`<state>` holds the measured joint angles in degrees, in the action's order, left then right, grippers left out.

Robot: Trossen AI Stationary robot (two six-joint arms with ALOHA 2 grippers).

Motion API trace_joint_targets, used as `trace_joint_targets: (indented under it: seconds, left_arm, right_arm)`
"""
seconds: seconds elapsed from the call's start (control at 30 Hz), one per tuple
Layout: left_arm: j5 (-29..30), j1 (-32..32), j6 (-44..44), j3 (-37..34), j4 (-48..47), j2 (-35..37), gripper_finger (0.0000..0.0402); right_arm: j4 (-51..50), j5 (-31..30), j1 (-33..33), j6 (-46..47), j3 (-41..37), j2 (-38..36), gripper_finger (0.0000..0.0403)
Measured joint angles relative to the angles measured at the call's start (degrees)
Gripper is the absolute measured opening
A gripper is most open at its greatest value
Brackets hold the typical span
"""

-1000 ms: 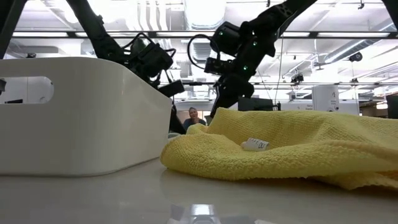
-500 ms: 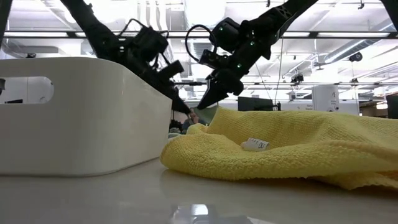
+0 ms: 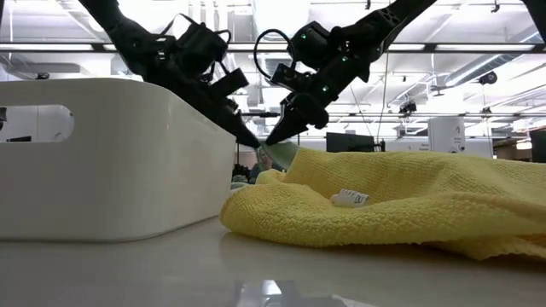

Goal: Fold microfiber towels
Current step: Fold the green microfiber towel

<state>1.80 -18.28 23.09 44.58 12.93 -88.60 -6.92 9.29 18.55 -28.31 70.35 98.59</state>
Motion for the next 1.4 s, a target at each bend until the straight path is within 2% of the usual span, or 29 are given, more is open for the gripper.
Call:
trace_joint_targets:
  seconds: [0.13, 0.23, 0.5, 0.67, 1.27, 1.4]
  left_arm:
    - [0.0, 0.0, -1.0, 0.0, -6.1, 0.3, 0.0]
    - [0.0, 0.0, -2.5, 0.0, -6.5, 0.3, 0.0]
    - [0.0, 0.0, -3.0, 0.0, -6.9, 1.2, 0.0]
    - [-0.1, 0.0, -3.7, 0.0, -10.7, 1.6, 0.0]
    - [-0.3, 0.0, -10.2, -1.4, -12.0, 1.6, 0.0001]
    - [-0.2, -0.1, -12.4, -2.0, -12.3, 1.6, 0.0023]
  right_arm:
    - [-0.1, 4.6, 0.3, 0.2, -0.1, 0.0, 0.0008]
    - [1.3, 7.7, 0.3, 1.4, -0.2, 0.0, 0.0008]
    - [7.9, 7.8, 0.5, 4.2, -0.3, 4.8, 0.0008]
    - [10.2, 7.7, 0.6, 4.6, 0.3, 8.6, 0.0008]
    - [10.3, 5.7, 0.7, 5.3, 6.3, 14.7, 0.0008]
    - [10.4, 5.1, 0.6, 5.6, 6.8, 14.9, 0.0008]
